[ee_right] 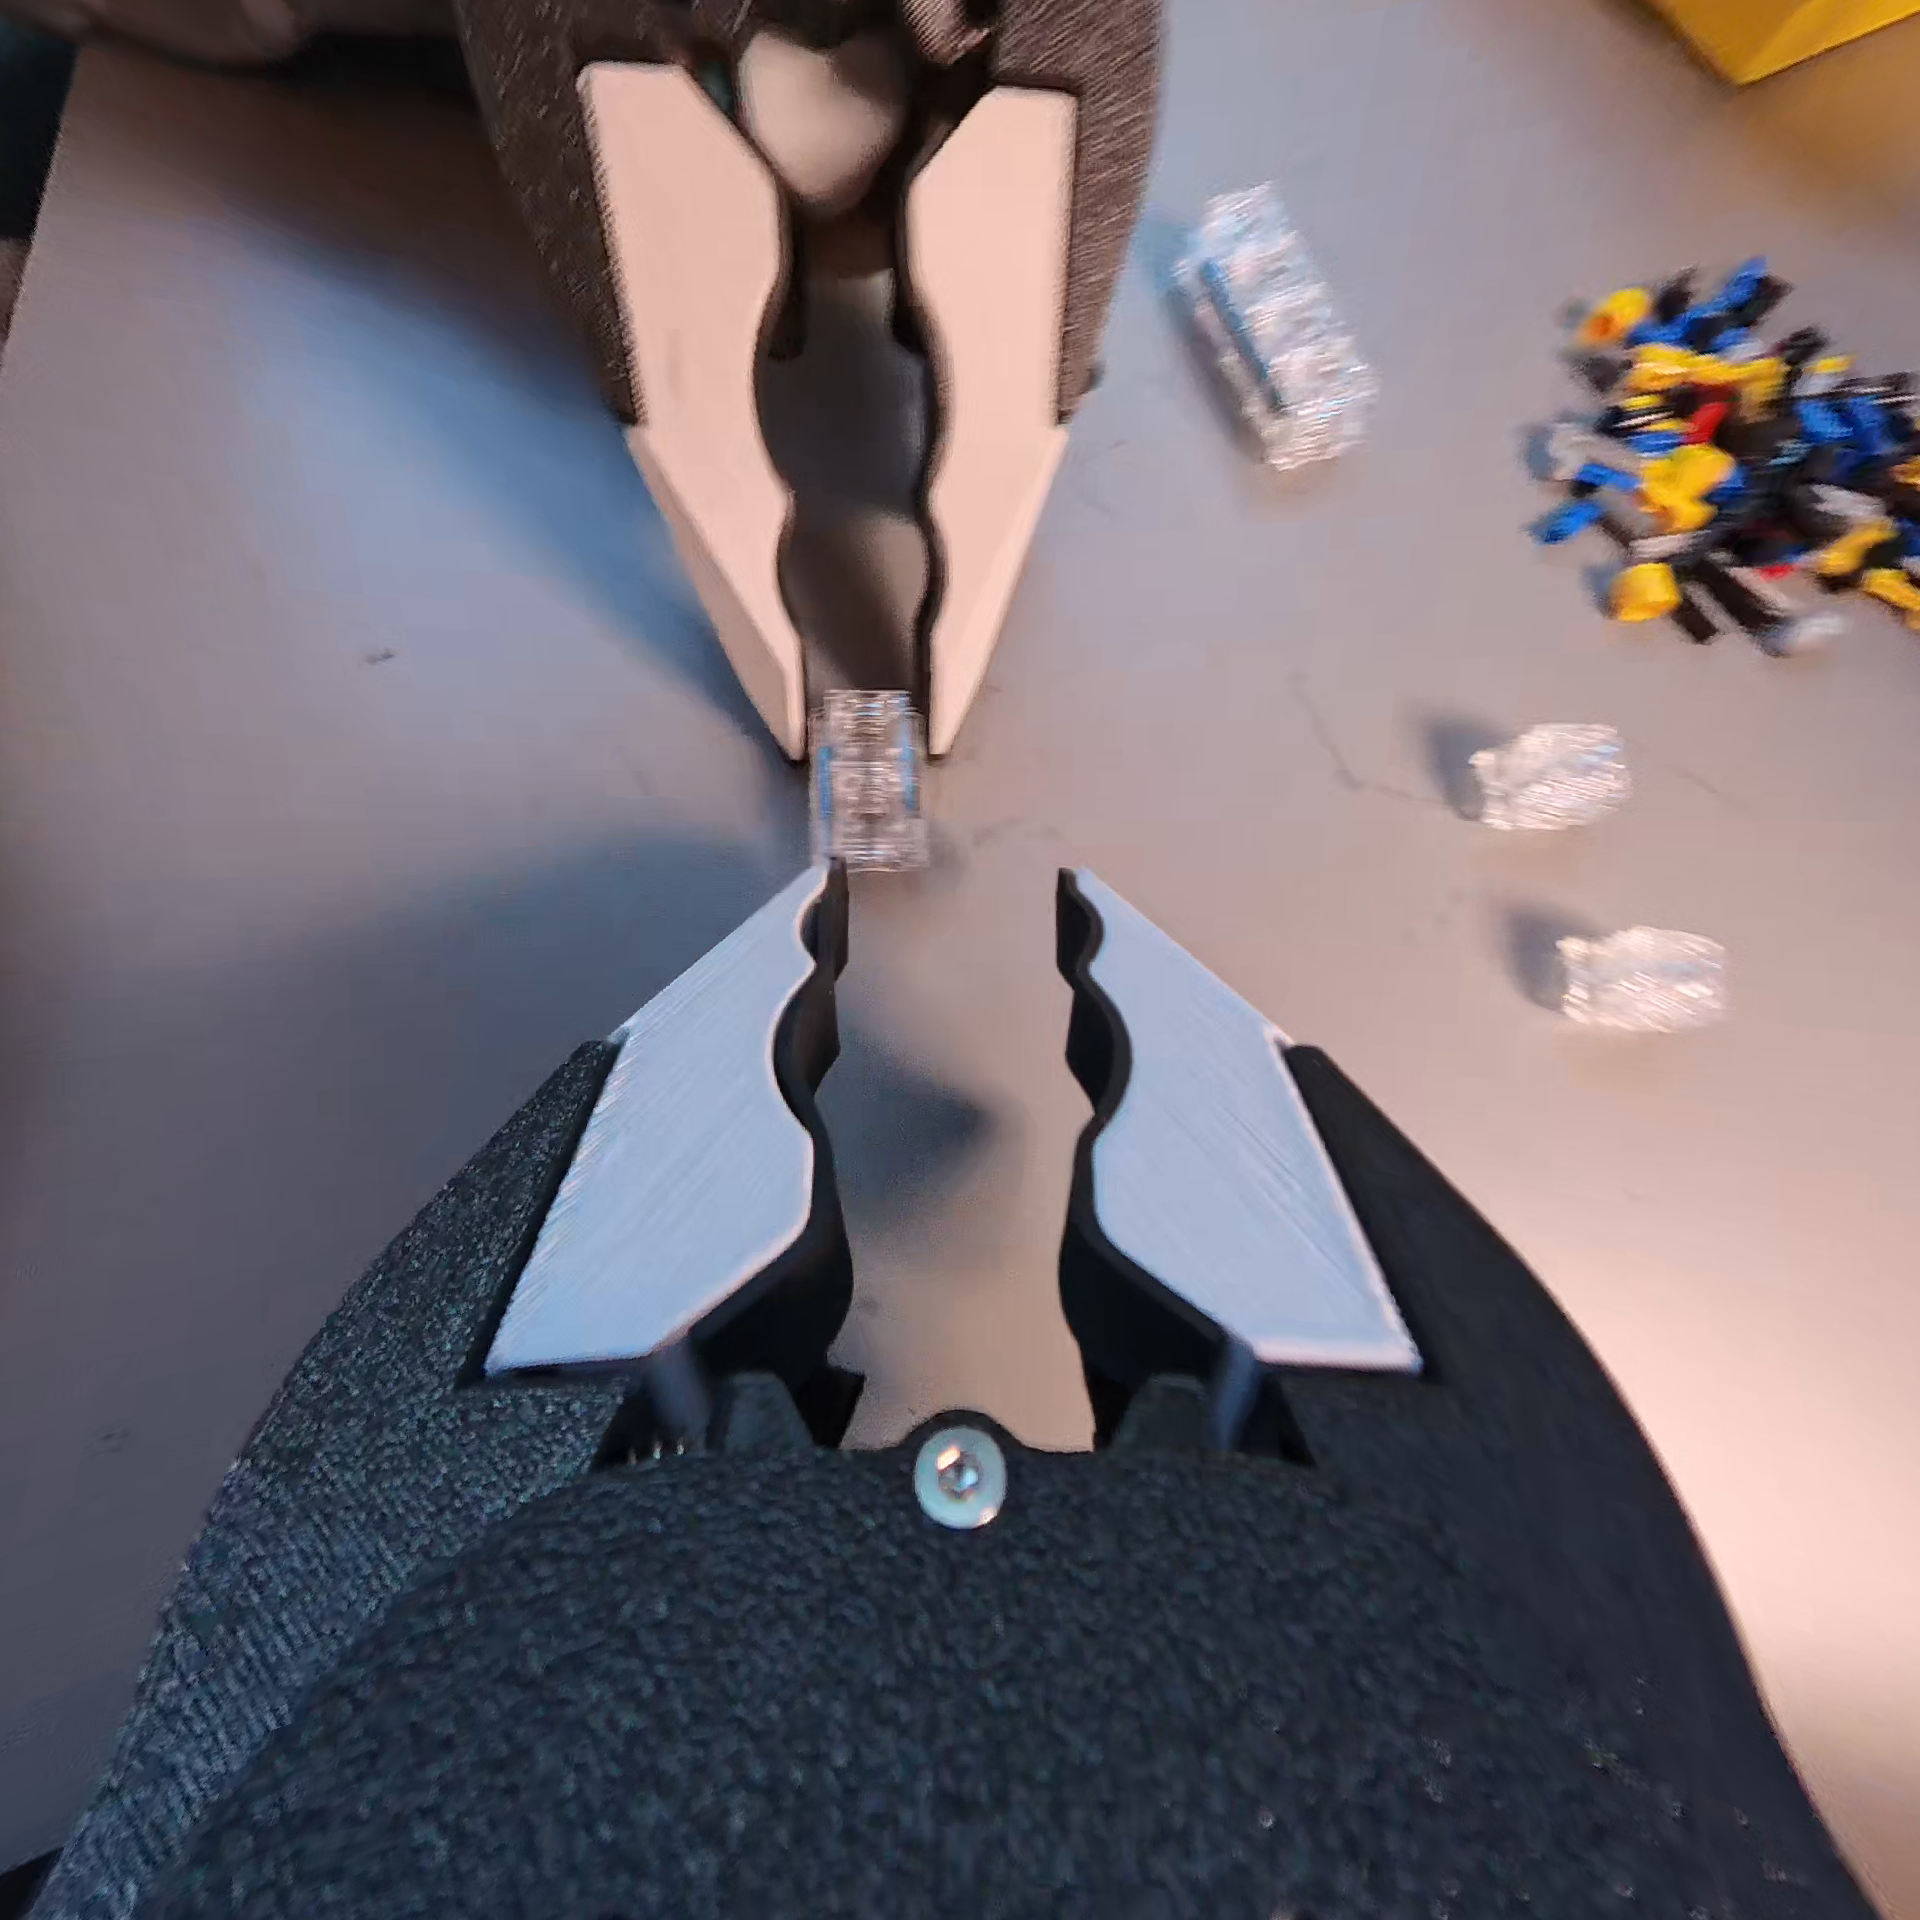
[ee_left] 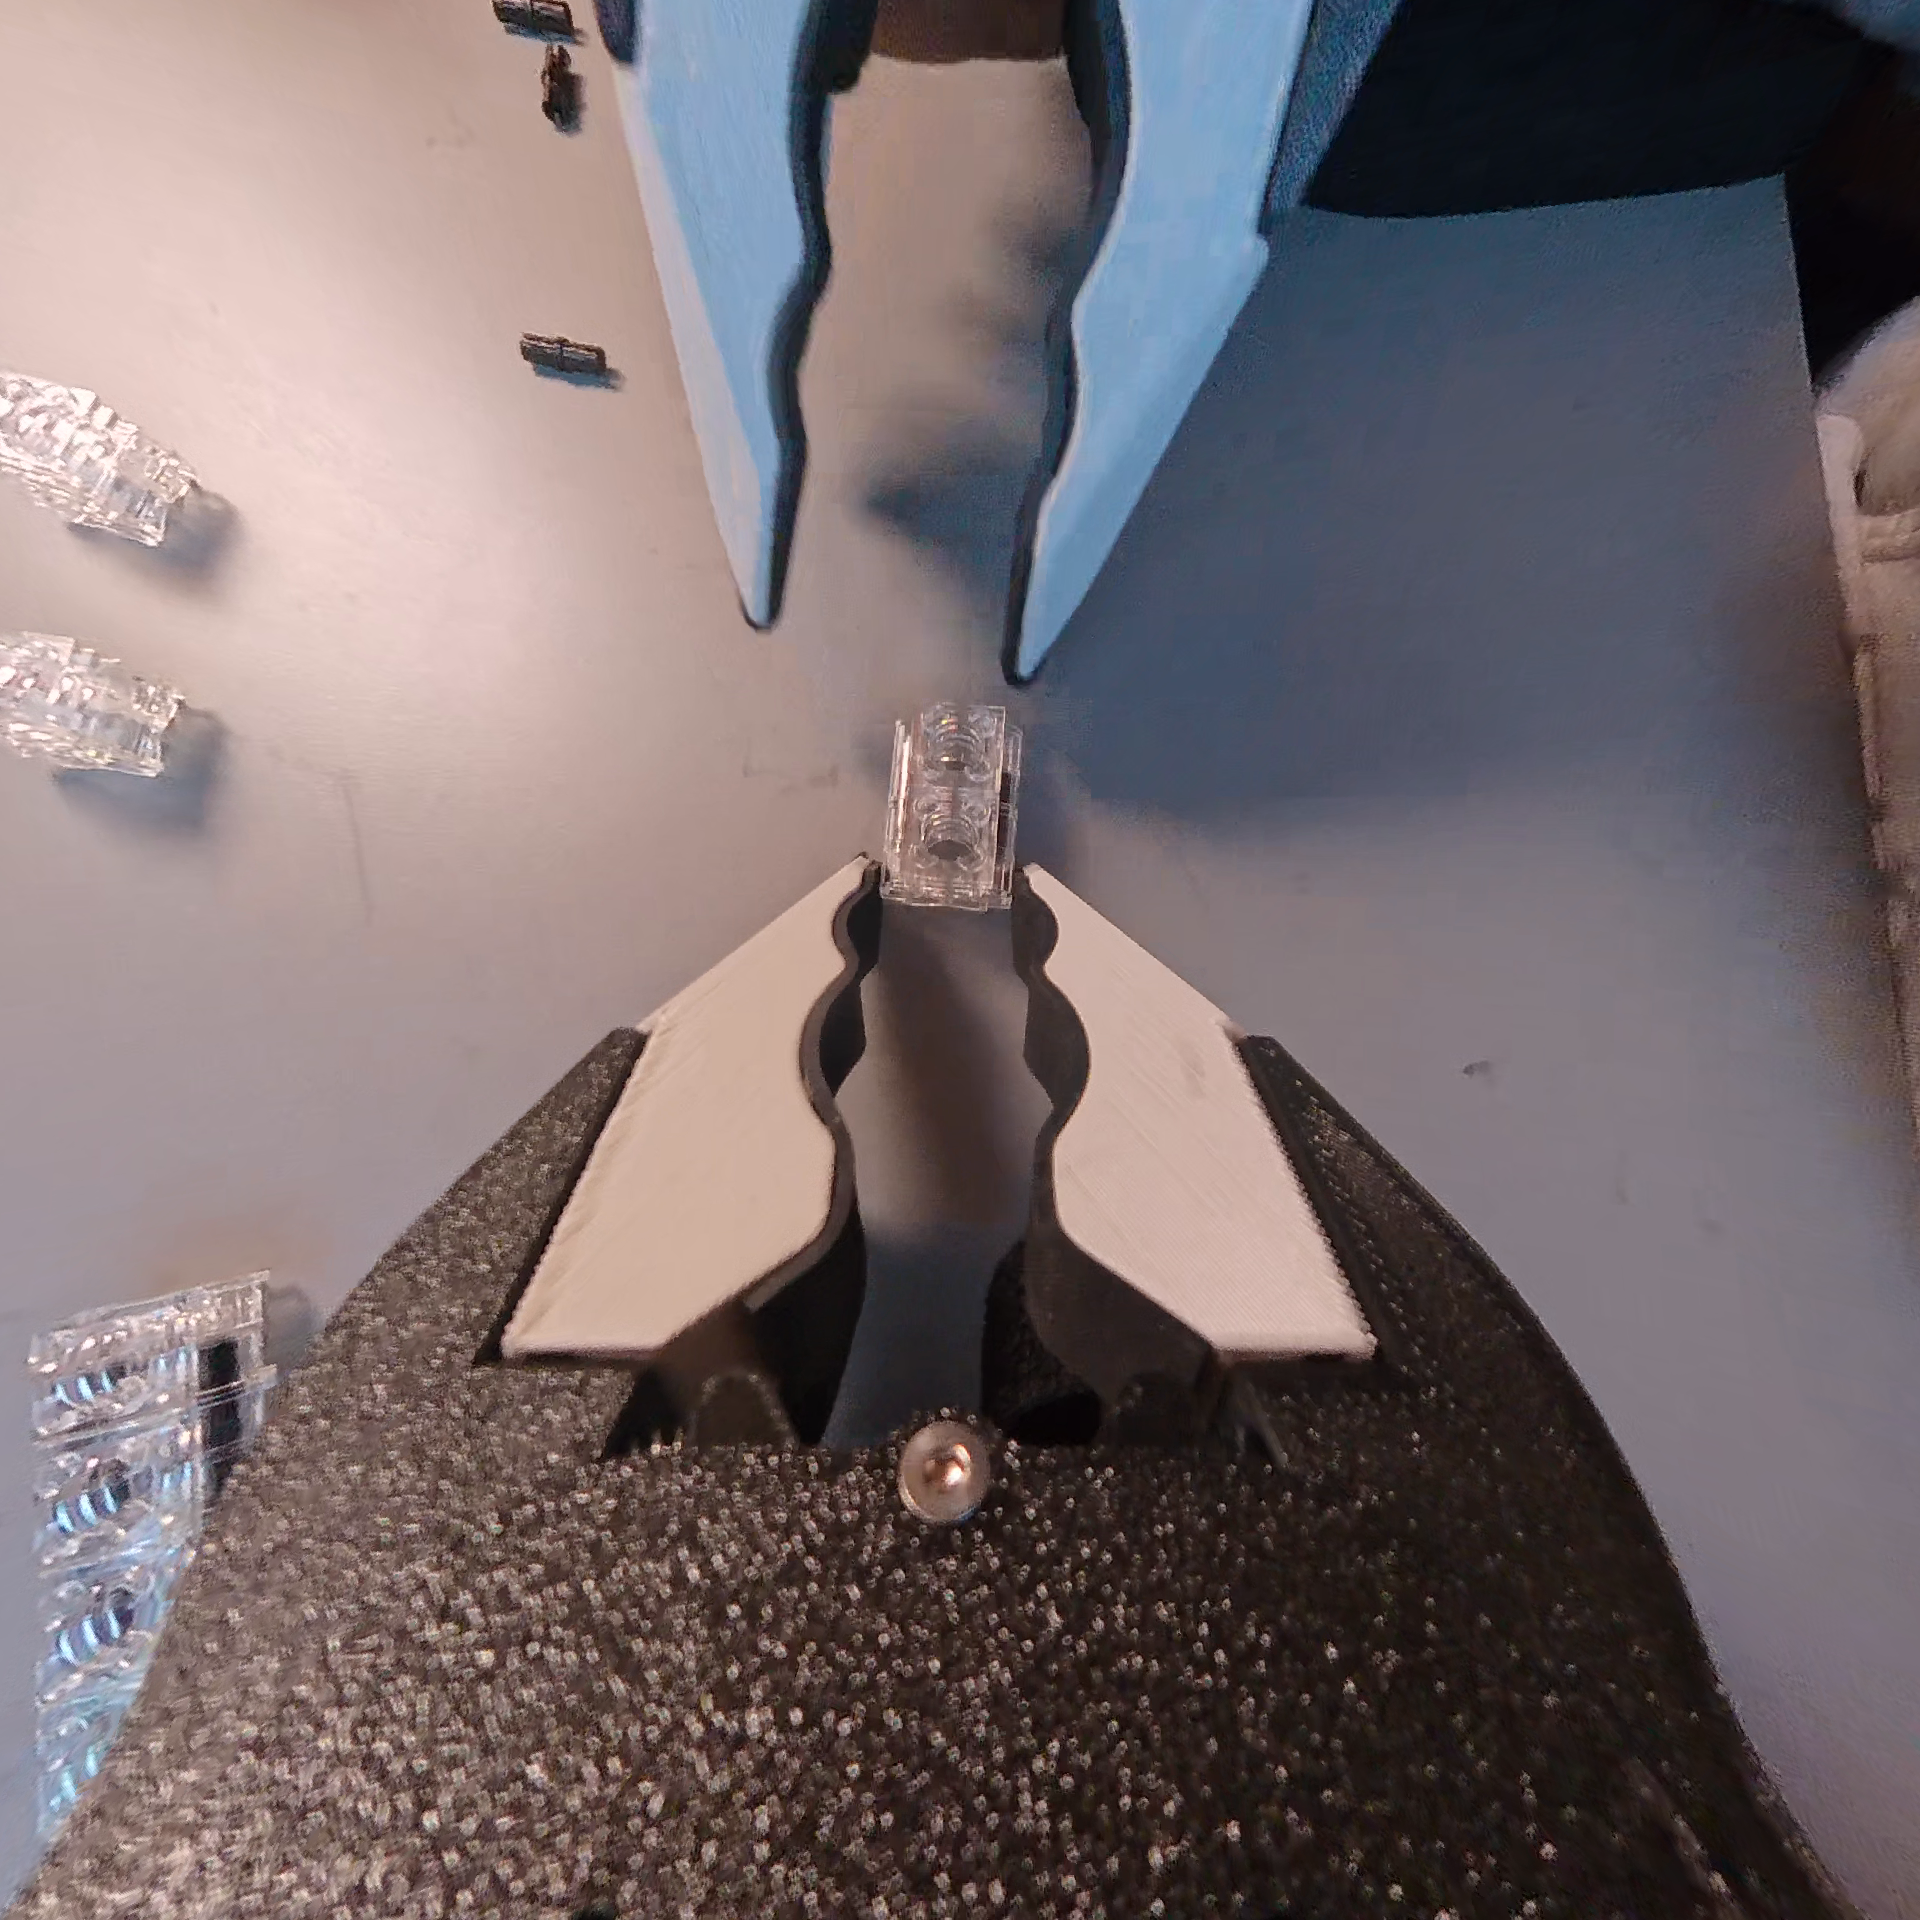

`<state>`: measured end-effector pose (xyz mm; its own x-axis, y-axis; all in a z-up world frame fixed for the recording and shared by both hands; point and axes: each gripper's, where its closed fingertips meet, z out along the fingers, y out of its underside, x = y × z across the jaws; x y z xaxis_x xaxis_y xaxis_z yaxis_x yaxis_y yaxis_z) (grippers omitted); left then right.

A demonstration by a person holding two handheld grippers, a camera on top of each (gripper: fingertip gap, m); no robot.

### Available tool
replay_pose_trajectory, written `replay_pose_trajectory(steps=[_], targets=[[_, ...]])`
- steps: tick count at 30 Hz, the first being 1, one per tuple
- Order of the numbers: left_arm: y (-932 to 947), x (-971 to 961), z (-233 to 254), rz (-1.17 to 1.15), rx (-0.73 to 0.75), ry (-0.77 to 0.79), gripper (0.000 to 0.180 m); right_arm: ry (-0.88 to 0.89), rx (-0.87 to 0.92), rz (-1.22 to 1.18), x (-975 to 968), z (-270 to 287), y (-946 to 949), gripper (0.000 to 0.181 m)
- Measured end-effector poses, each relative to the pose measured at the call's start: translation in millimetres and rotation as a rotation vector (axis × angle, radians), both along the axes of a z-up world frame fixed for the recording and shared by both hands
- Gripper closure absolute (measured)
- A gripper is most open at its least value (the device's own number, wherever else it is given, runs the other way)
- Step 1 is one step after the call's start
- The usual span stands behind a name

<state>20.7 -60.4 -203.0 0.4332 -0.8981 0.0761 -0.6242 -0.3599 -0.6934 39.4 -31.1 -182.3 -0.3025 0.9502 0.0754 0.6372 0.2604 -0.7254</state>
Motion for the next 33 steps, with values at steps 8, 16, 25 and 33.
replay_pose_trajectory(steps=[8,16,25,33], targets=[[4.5,-8.6,-0.5,0.022,0.004,0.004,0.157,0.218,0.082,-0.348,25.4,37.5,94.4,0.144],[5.3,-10.3,-0.4,0.017,-0.003,-0.022,0.157,0.004,0.054,-0.309,-24.1,2.9,138.1,0.125],[5.7,-19.2,-1.0,0.016,0.018,0.014,0.157,-0.024,-0.028,0.032,-23.5,14.6,66.6,0.157],[12.1,-38.2,-1.1,0.057,0.022,0.039,0.157,-0.142,0.031,0.231,11.9,-13.1,-18.4,0.157]])
